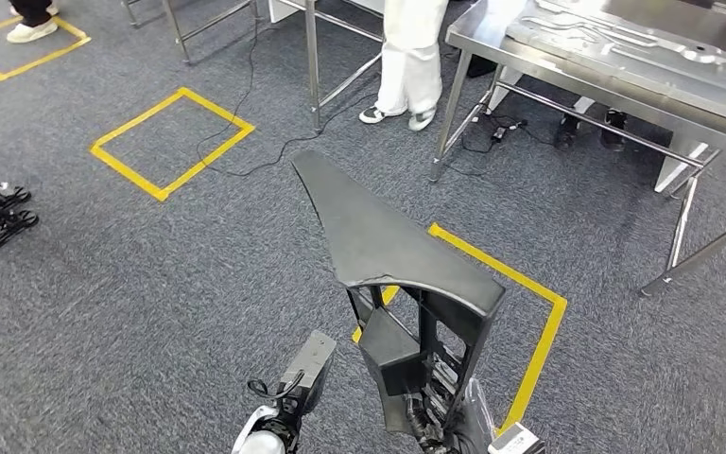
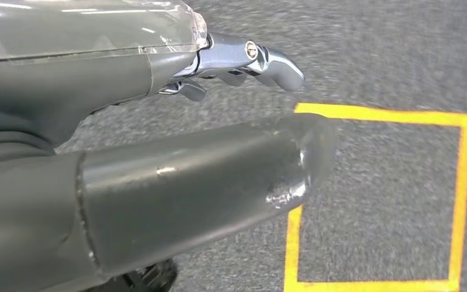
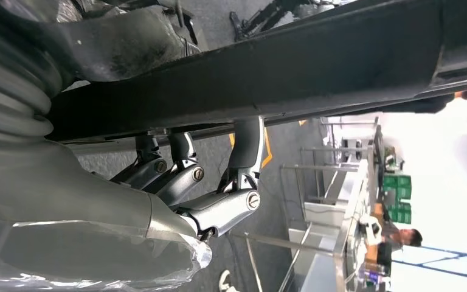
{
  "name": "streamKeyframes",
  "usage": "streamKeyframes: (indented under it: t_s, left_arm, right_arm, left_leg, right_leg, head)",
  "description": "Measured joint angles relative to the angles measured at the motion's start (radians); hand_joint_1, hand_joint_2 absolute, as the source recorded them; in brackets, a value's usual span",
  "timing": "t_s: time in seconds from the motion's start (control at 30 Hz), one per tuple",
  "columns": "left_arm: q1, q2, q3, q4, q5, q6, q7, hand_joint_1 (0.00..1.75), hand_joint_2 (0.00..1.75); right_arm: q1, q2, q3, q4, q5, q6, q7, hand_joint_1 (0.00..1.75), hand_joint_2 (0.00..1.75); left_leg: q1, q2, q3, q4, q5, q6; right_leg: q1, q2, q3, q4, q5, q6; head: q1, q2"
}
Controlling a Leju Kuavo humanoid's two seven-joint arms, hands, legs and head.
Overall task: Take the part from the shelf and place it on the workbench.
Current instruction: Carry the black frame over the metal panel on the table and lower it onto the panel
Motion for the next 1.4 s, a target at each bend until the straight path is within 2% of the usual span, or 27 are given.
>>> streamKeyframes:
  t_s: [0.03, 0.1, 0.17, 0.23, 0.3, 0.33, 0.37, 0.4, 0.47, 0.53, 0.6, 0.63, 0.7, 0.73, 0.77, 0.8, 0.83, 0.87, 0.9, 0.97, 1.03, 1.13, 1.2, 1.27, 1.33, 1.37, 1.4]
  left_arm:
    - [0.000, 0.002, -0.007, -0.010, 0.000, 0.000, 0.014, 0.00, 0.00]
    - [0.008, 0.008, -0.019, -0.059, -0.021, 0.004, 0.098, 0.00, 0.00]
    - [0.025, 0.023, -0.033, -0.158, -0.073, 0.009, 0.231, 0.00, 0.00]
    - [0.041, 0.041, -0.046, -0.253, -0.110, 0.009, 0.314, 0.00, 0.00]
    - [0.055, 0.054, -0.051, -0.310, -0.118, 0.005, 0.332, 0.00, 0.00]
    - [0.061, 0.060, -0.052, -0.331, -0.118, 0.002, 0.334, 0.00, 0.00]
    - [0.066, 0.064, -0.053, -0.347, -0.118, 0.000, 0.334, 0.00, 0.00]
    - [0.069, 0.068, -0.055, -0.361, -0.118, -0.002, 0.333, 0.00, 0.00]
    - [0.072, 0.073, -0.058, -0.384, -0.118, -0.003, 0.327, 0.00, 0.00]
    - [0.071, 0.075, -0.062, -0.396, -0.114, 0.002, 0.313, 0.00, 0.00]
    - [0.055, 0.069, -0.067, -0.392, -0.085, 0.033, 0.275, 0.00, 0.00]
    - [0.034, 0.061, -0.068, -0.382, -0.062, 0.056, 0.249, 0.00, 0.00]
    - [-0.034, 0.045, -0.066, -0.354, -0.015, 0.090, 0.202, 0.00, 0.00]
    - [-0.078, 0.042, -0.061, -0.336, 0.009, 0.091, 0.188, 0.00, 0.00]
    - [-0.126, 0.042, -0.051, -0.315, 0.030, 0.082, 0.180, 0.00, 0.00]
    - [-0.174, 0.043, -0.038, -0.291, 0.047, 0.070, 0.175, 0.00, 0.00]
    - [-0.220, 0.044, -0.025, -0.266, 0.059, 0.056, 0.175, 0.00, 0.00]
    - [-0.259, 0.044, -0.014, -0.245, 0.065, 0.045, 0.176, 0.00, 0.00]
    - [-0.292, 0.043, -0.005, -0.230, 0.067, 0.038, 0.178, 0.00, 0.00]
    - [-0.336, 0.038, 0.006, -0.212, 0.063, 0.033, 0.180, 0.00, 0.00]
    - [-0.357, 0.035, 0.013, -0.201, 0.055, 0.032, 0.180, 0.00, 0.00]
    - [-0.367, 0.028, 0.015, -0.189, 0.049, 0.033, 0.182, 0.00, 0.00]
    - [-0.377, 0.022, 0.017, -0.183, 0.046, 0.034, 0.182, 0.00, 0.00]
    - [-0.386, 0.022, 0.020, -0.173, 0.043, 0.036, 0.184, 0.00, 0.00]
    - [-0.372, 0.037, 0.028, -0.167, 0.025, 0.041, 0.180, 0.00, 0.00]
    - [-0.345, 0.055, 0.038, -0.174, 0.016, 0.038, 0.163, 0.00, 0.00]
    - [-0.299, 0.088, 0.055, -0.182, 0.015, 0.019, 0.120, 0.00, 0.00]
  right_arm:
    - [0.000, 0.000, 0.001, 0.000, 0.000, 0.001, -0.001, 1.75, 1.75]
    - [0.006, -0.001, 0.001, -0.002, 0.003, 0.004, 0.000, 1.75, 1.75]
    - [0.015, -0.001, 0.001, -0.010, 0.010, 0.015, 0.006, 1.75, 1.75]
    - [0.018, 0.000, 0.001, -0.017, 0.016, 0.030, 0.011, 1.75, 1.75]
    - [0.019, 0.000, 0.001, -0.019, 0.020, 0.038, 0.014, 1.75, 1.75]
    - [0.021, 0.001, 0.001, -0.019, 0.021, 0.040, 0.014, 1.75, 1.75]
    - [0.022, 0.001, 0.001, -0.019, 0.021, 0.041, 0.015, 1.75, 1.75]
    - [0.022, 0.001, 0.001, -0.019, 0.021, 0.043, 0.015, 1.75, 1.75]
    - [0.022, 0.001, 0.001, -0.019, 0.021, 0.051, 0.016, 1.75, 1.75]
    - [0.022, 0.001, 0.001, -0.019, 0.021, 0.066, 0.016, 1.75, 1.75]
    - [0.023, 0.000, 0.001, -0.019, 0.021, 0.095, 0.012, 1.75, 1.75]
    - [0.023, 0.000, 0.001, -0.018, 0.020, 0.116, 0.007, 1.75, 1.75]
    - [0.007, -0.007, 0.004, -0.010, 0.005, 0.166, -0.025, 1.75, 1.75]
    - [-0.009, -0.013, 0.010, 0.001, -0.010, 0.190, -0.054, 1.75, 1.75]
    - [-0.030, -0.020, 0.020, 0.017, -0.029, 0.211, -0.086, 1.75, 1.75]
    - [-0.049, -0.026, 0.030, 0.038, -0.046, 0.227, -0.112, 1.75, 1.75]
    - [-0.065, -0.030, 0.041, 0.059, -0.060, 0.240, -0.131, 1.75, 1.75]
    - [-0.076, -0.034, 0.049, 0.077, -0.068, 0.248, -0.139, 1.75, 1.75]
    - [-0.084, -0.037, 0.054, 0.090, -0.072, 0.252, -0.142, 1.75, 1.75]
    - [-0.098, -0.043, 0.061, 0.107, -0.077, 0.253, -0.144, 1.75, 1.75]
    - [-0.111, -0.048, 0.067, 0.116, -0.079, 0.253, -0.147, 1.75, 1.75]
    - [-0.117, -0.051, 0.073, 0.126, -0.084, 0.257, -0.146, 1.75, 1.75]
    - [-0.124, -0.053, 0.076, 0.131, -0.087, 0.266, -0.144, 1.75, 1.75]
    - [-0.135, -0.054, 0.081, 0.137, -0.090, 0.269, -0.140, 1.75, 1.75]
    - [-0.135, -0.053, 0.084, 0.142, -0.084, 0.250, -0.135, 1.75, 1.75]
    - [-0.128, -0.051, 0.080, 0.141, -0.077, 0.236, -0.125, 1.75, 1.75]
    - [-0.116, -0.048, 0.071, 0.133, -0.065, 0.227, -0.107, 1.75, 1.75]
  left_leg:
    - [-0.001, 0.009, 0.001, -0.001, -0.002, -0.004]
    - [-0.002, 0.023, 0.005, -0.003, -0.006, -0.014]
    - [0.000, -0.010, -0.001, 0.024, -0.030, -0.024]
    - [0.003, -0.063, -0.046, 0.128, -0.087, -0.031]
    - [0.006, -0.079, -0.114, 0.256, -0.134, -0.036]
    - [0.006, -0.080, -0.132, 0.282, -0.132, -0.037]
    - [0.007, -0.081, -0.131, 0.268, -0.108, -0.038]
    - [0.009, -0.086, -0.110, 0.215, -0.069, -0.038]
    - [0.015, -0.127, -0.052, 0.081, -0.004, -0.036]
    - [0.016, -0.159, -0.024, 0.019, 0.011, -0.029]
    - [0.013, -0.147, -0.023, 0.015, 0.013, -0.017]
    - [0.014, -0.137, -0.024, 0.013, 0.016, -0.010]
    - [0.017, -0.114, -0.025, 0.006, 0.022, 0.003]
    - [0.015, -0.102, -0.026, 0.006, 0.023, 0.006]
    - [0.014, -0.088, -0.028, 0.006, 0.023, 0.008]
    - [0.012, -0.073, -0.029, 0.006, 0.023, 0.008]
    - [0.010, -0.059, -0.030, 0.006, 0.023, 0.009]
    - [0.009, -0.045, -0.029, 0.006, 0.022, 0.009]
    - [0.007, -0.033, -0.027, 0.006, 0.021, 0.009]
    - [0.001, -0.011, -0.019, 0.005, 0.016, 0.008]
    - [-0.002, 0.009, -0.015, 0.002, 0.013, 0.002]
    - [-0.002, 0.030, -0.006, -0.004, 0.007, -0.013]
    - [-0.001, -0.008, -0.017, 0.032, -0.020, -0.022]
    - [0.004, -0.065, -0.073, 0.147, -0.072, -0.030]
    - [0.007, -0.082, -0.137, 0.254, -0.100, -0.037]
    - [0.009, -0.083, -0.148, 0.260, -0.085, -0.040]
    - [0.011, -0.085, -0.137, 0.224, -0.051, -0.044]
  right_leg:
    - [0.005, -0.005, 0.004, -0.012, -0.002, -0.006]
    - [0.002, 0.018, 0.003, -0.019, 0.003, -0.013]
    - [-0.007, 0.040, 0.010, -0.033, 0.009, -0.020]
    - [-0.013, 0.062, 0.016, -0.040, 0.012, -0.025]
    - [-0.015, 0.088, 0.016, -0.039, 0.012, -0.027]
    - [-0.015, 0.103, 0.017, -0.038, 0.011, -0.027]
    - [-0.016, 0.118, 0.018, -0.036, 0.010, -0.025]
    - [-0.017, 0.133, 0.019, -0.033, 0.007, -0.022]
    - [-0.018, 0.162, 0.018, -0.020, 0.000, -0.012]
    - [-0.020, 0.186, 0.008, -0.010, -0.003, 0.001]
    - [-0.024, 0.203, 0.000, -0.010, 0.000, 0.013]
    - [-0.024, 0.194, -0.004, -0.006, -0.001, 0.018]
    - [-0.020, 0.140, -0.033, 0.047, -0.030, 0.027]
    - [-0.019, 0.106, -0.061, 0.102, -0.057, 0.032]
    - [-0.020, 0.087, -0.096, 0.168, -0.086, 0.036]
    - [-0.022, 0.080, -0.128, 0.227, -0.106, 0.038]
    - [-0.023, 0.077, -0.147, 0.260, -0.109, 0.039]
    - [-0.023, 0.074, -0.147, 0.256, -0.094, 0.037]
    - [-0.022, 0.068, -0.125, 0.211, -0.062, 0.033]
    - [-0.012, 0.032, -0.051, 0.069, 0.001, 0.015]
    - [0.001, 0.004, -0.013, -0.012, 0.022, -0.004]
    - [0.002, 0.030, -0.008, -0.030, 0.027, -0.016]
    - [-0.009, 0.052, 0.006, -0.051, 0.037, -0.023]
    - [-0.014, 0.075, 0.012, -0.059, 0.040, -0.028]
    - [-0.015, 0.103, 0.012, -0.056, 0.038, -0.029]
    - [-0.016, 0.119, 0.012, -0.053, 0.035, -0.028]
    - [-0.017, 0.138, 0.015, -0.050, 0.031, -0.026]
  head:
    - [0.000, 0.000]
    - [0.000, 0.000]
    - [-0.001, 0.000]
    - [-0.001, 0.000]
    - [-0.001, 0.000]
    - [-0.001, 0.000]
    - [-0.001, 0.000]
    - [-0.001, 0.000]
    - [-0.001, 0.000]
    - [-0.001, 0.000]
    - [-0.001, 0.000]
    - [0.000, 0.000]
    - [0.000, 0.000]
    - [0.001, 0.000]
    - [0.001, 0.000]
    - [0.001, 0.000]
    - [0.001, 0.000]
    - [0.001, 0.000]
    - [0.001, 0.000]
    - [0.001, 0.000]
    - [0.001, 0.000]
    - [0.001, 0.000]
    - [0.001, 0.000]
    - [0.001, 0.000]
    - [0.000, 0.000]
    - [0.000, 0.000]
    - [0.000, 0.000]
